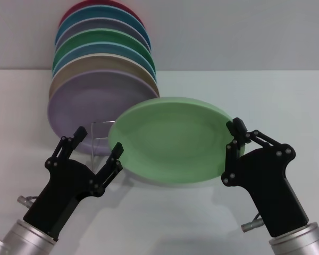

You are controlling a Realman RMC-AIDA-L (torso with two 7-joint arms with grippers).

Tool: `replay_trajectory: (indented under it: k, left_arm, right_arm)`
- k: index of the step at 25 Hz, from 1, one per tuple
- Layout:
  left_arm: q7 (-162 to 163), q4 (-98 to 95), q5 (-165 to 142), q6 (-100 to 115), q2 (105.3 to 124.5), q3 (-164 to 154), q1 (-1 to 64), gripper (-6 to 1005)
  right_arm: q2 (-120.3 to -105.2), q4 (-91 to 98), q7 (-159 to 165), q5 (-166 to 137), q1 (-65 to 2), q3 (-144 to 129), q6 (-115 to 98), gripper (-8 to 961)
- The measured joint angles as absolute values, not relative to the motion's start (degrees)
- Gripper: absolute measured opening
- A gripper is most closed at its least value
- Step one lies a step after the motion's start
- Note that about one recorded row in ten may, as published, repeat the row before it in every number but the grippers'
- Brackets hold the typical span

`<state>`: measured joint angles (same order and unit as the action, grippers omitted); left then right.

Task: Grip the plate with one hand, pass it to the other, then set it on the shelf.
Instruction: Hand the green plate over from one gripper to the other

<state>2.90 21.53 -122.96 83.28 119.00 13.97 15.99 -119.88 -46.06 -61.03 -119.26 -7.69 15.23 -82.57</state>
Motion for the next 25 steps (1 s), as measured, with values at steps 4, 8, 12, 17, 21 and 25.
replay_trajectory:
  k: [4,8,12,17,21,25]
  left_arm:
    - [2.90,21.71,-122.95,82.75,119.00,13.97,16.00,774]
    - [2.90,22.08,-122.95,81.50,119.00,13.97,16.31,774]
    - [2.90,22.15,-122.96,81.18,119.00,13.97,16.45,773]
    - [2.90,22.15,-122.96,81.20,119.00,13.97,16.42,619]
    - [2.90,22.15,-122.96,81.23,119.00,13.97,16.34,499]
    - [2.90,22.22,-122.96,81.23,119.00,13.98,16.44,414]
  right_arm:
    - [-119.88,-46.11,-61.09,-119.26,-7.74,15.03,-82.60,31]
    - [-119.89,-46.14,-61.11,-119.25,-7.75,14.72,-82.62,35]
    - [-119.89,-46.14,-61.13,-119.20,-7.83,14.50,-82.61,39]
    - [-119.88,-46.14,-61.15,-119.17,-7.79,14.58,-82.59,45]
    - [-119.88,-46.14,-61.17,-119.17,-7.77,14.66,-82.60,49]
    - [-119.88,-46.14,-61.17,-119.17,-7.90,14.69,-82.39,54]
